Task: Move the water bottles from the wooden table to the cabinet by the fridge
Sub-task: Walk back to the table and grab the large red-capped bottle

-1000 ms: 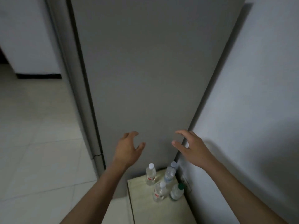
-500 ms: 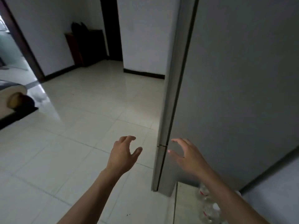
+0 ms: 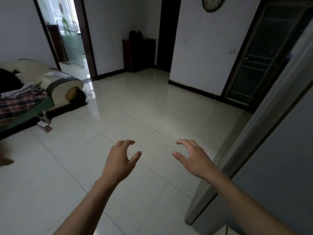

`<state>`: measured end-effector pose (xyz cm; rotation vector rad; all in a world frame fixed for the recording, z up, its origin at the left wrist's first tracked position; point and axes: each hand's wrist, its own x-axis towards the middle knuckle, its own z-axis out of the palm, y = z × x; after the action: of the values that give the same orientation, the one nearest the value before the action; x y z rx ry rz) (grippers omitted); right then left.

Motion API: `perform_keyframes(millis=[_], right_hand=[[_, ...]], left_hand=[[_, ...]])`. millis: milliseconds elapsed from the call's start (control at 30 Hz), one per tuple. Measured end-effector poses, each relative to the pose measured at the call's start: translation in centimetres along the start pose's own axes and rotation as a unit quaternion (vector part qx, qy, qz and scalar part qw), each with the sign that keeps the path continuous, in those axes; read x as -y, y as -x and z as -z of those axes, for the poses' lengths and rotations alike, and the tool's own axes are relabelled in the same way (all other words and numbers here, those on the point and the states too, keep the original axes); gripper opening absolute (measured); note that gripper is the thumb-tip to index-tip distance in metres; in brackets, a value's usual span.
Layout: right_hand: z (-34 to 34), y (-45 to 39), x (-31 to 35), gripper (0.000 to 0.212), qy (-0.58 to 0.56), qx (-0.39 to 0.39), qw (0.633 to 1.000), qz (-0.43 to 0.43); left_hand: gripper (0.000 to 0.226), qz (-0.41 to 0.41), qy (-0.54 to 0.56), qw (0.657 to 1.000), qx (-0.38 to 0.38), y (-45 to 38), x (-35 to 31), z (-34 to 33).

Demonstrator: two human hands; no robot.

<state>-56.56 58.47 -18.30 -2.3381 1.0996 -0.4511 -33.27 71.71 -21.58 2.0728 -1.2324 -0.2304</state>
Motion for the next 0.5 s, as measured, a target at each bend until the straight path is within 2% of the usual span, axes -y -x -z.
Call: perform_keyframes(millis=[267, 500], right_hand=[[-4.1, -8.2, 5.1, 0.047, -0.020, 0.077, 0.992, 0.100], [-7.2, -15.5, 4.6, 0.049, -0.061, 0.152, 0.969, 0.186]], left_hand=[[0.046, 0.117, -0.038, 0.990, -0.069, 0.2, 5.9, 4.5], [0.045, 0.221, -0.085, 0.964, -0.124, -0.5, 6.9, 3.9]])
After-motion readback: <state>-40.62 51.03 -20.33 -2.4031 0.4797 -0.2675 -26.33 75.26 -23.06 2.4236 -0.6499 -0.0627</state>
